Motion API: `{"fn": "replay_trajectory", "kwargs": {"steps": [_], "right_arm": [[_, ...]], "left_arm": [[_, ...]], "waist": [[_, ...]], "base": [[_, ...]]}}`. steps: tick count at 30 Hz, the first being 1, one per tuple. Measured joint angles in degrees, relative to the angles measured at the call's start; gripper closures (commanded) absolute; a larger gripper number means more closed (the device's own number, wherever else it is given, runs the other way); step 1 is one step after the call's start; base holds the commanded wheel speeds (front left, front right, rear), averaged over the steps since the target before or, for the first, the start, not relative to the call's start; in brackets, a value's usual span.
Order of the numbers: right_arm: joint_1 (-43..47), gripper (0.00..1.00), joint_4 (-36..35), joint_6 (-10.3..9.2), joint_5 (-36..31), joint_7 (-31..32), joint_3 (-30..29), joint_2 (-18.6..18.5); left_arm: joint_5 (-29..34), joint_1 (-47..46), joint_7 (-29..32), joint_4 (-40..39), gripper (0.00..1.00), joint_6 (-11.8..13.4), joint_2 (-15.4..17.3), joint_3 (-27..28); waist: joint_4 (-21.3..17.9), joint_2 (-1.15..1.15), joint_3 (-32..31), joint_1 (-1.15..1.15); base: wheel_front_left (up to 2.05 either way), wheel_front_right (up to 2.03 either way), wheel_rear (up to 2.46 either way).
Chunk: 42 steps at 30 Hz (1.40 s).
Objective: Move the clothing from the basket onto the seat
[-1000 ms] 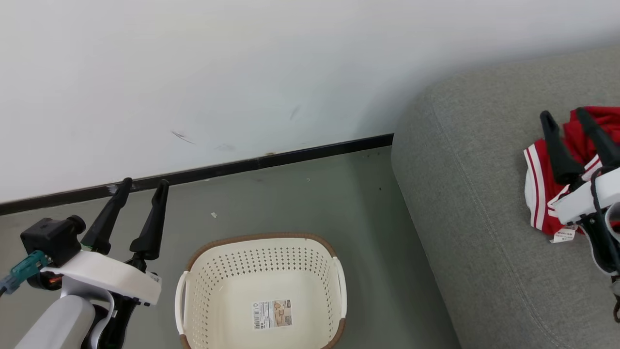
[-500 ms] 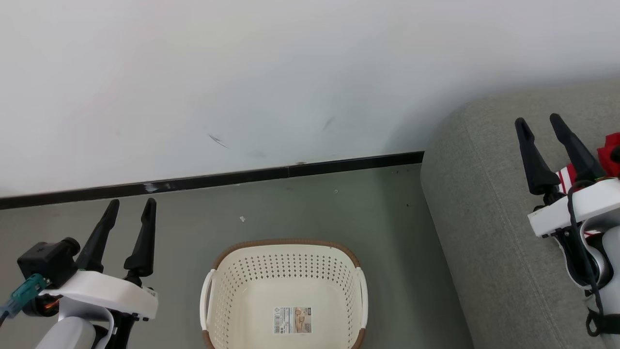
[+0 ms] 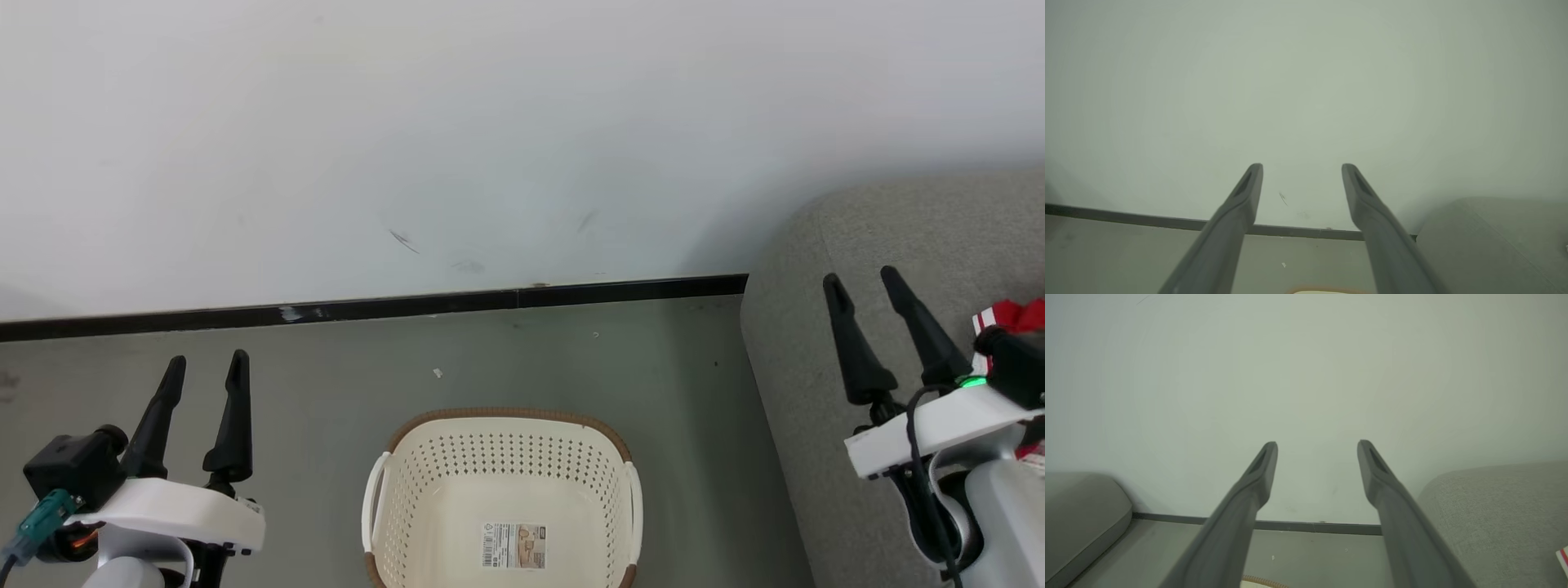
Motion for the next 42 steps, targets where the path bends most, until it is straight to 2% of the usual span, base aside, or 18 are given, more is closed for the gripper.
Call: {"fn": "replay_trajectory", "kwargs": {"steps": [8,18,42], "right_arm": [[4.73,0.00,-3.16,0.00,-2.74,0.00,0.08,3.42],[6.92,0.00,-4.78,0.00,-5.08,0.00,-0.21,5.06],[9.88,0.00,-6.91,0.00,-7.27,0.00,-0.85,5.93]], "left_arm": [[1.77,2.37,0.00,-0.37,0.00,-0.09,-2.01,2.12],[7.47,3.65,0.00,-0.47,0.00,-0.09,-2.55,3.72],[11.55,5.40,0.00,0.40,0.00,-3.31,-5.66,6.11]], "waist": [[0.60,0.00,0.22,0.00],[0.47,0.00,0.29,0.00],[0.27,0.00,-0.04,0.00]], "base": [[0.00,0.00,0.00],[0.00,0.00,0.00],[0.00,0.00,0.00]]}}
